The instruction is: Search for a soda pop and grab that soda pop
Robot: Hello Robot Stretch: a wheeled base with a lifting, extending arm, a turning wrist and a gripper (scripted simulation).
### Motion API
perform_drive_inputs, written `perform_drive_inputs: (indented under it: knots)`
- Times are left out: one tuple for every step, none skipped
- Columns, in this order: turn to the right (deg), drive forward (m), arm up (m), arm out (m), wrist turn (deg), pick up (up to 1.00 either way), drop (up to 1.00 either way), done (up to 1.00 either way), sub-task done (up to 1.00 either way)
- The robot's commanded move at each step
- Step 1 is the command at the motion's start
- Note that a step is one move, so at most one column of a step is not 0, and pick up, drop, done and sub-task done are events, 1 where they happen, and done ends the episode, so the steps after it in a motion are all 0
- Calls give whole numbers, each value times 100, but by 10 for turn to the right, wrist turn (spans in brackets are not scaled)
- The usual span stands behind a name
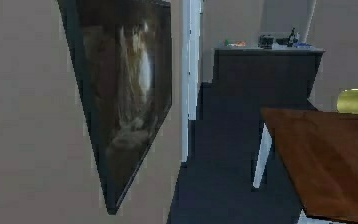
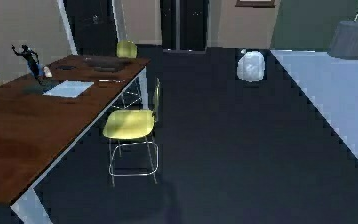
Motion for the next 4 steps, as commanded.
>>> perform_drive_inputs:
  knots:
    - [90, 0, 0, 0, 0, 0, 0, 0, 0]
    - [0, 100, 0, 0, 0, 0, 0, 0, 0]
    - [0, 100, 0, 0, 0, 0, 0, 0, 0]
    - [30, 0, 0, 0, 0, 0, 0, 0, 0]
